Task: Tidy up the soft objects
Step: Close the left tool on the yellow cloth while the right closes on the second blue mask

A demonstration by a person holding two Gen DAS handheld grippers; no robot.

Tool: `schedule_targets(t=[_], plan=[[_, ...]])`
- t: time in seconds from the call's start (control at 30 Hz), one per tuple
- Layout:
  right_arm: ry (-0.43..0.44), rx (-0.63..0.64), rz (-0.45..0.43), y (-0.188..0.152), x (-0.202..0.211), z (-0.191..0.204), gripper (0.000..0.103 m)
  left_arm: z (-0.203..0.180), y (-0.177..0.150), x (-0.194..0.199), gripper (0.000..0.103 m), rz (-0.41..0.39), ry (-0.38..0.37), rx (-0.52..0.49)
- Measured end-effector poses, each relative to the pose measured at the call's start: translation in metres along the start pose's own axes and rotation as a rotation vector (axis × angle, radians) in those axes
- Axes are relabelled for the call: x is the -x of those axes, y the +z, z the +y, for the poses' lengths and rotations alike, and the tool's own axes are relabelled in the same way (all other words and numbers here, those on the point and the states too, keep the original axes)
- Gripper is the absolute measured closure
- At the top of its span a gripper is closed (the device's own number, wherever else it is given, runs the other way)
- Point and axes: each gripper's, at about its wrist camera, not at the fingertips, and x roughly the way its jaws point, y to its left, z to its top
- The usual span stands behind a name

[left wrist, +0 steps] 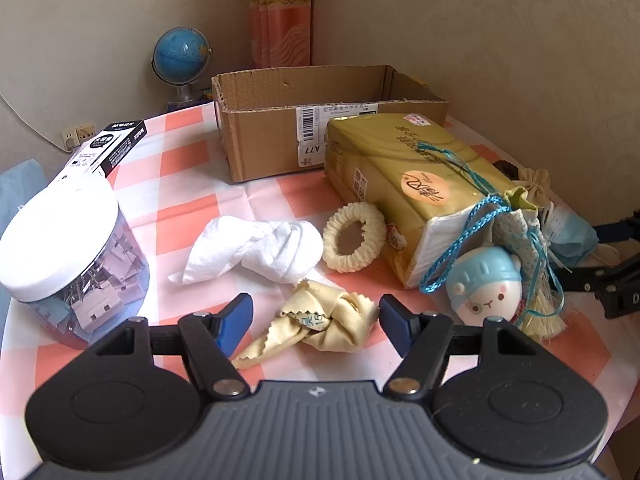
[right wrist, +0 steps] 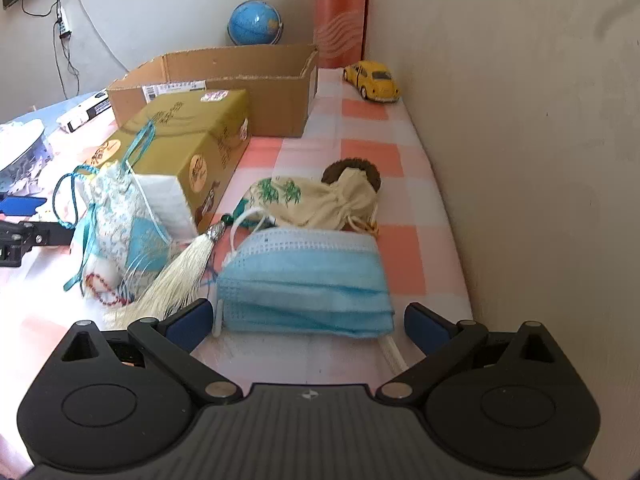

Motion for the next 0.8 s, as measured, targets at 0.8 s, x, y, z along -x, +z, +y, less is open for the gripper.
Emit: schedule_targets(t=[0.8], plan=[[-0.036, 0.000, 0.004, 0.015, -0.008, 0.009, 0.017, -0.006, -0.001, 0.004, 0.060, 0.041, -0.048, -0.115]])
